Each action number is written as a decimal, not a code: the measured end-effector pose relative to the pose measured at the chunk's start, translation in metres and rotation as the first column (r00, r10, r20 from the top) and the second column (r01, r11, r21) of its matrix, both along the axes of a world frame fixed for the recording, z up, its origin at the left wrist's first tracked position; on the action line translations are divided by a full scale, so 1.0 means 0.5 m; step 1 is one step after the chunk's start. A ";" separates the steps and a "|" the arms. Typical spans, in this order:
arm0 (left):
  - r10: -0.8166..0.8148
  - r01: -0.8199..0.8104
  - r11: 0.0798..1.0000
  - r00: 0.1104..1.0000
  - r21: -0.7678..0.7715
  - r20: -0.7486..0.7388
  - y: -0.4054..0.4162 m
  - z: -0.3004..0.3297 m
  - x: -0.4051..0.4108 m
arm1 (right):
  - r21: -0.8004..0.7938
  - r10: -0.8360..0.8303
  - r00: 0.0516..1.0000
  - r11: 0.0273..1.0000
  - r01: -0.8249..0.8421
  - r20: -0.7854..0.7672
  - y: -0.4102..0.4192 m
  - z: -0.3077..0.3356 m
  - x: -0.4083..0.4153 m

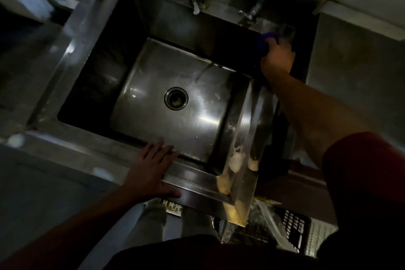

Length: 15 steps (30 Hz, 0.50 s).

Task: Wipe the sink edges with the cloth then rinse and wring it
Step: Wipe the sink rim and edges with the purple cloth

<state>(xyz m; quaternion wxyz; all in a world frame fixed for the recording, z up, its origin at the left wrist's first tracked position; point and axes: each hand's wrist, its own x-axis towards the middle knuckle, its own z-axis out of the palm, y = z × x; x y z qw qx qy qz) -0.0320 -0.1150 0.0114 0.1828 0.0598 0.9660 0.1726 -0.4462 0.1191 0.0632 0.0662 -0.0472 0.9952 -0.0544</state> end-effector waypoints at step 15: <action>-0.045 0.044 0.998 0.999 -0.043 -0.029 -0.002 0.009 0.004 | -0.125 -0.037 0.992 0.991 0.052 0.122 0.020 -0.005 0.260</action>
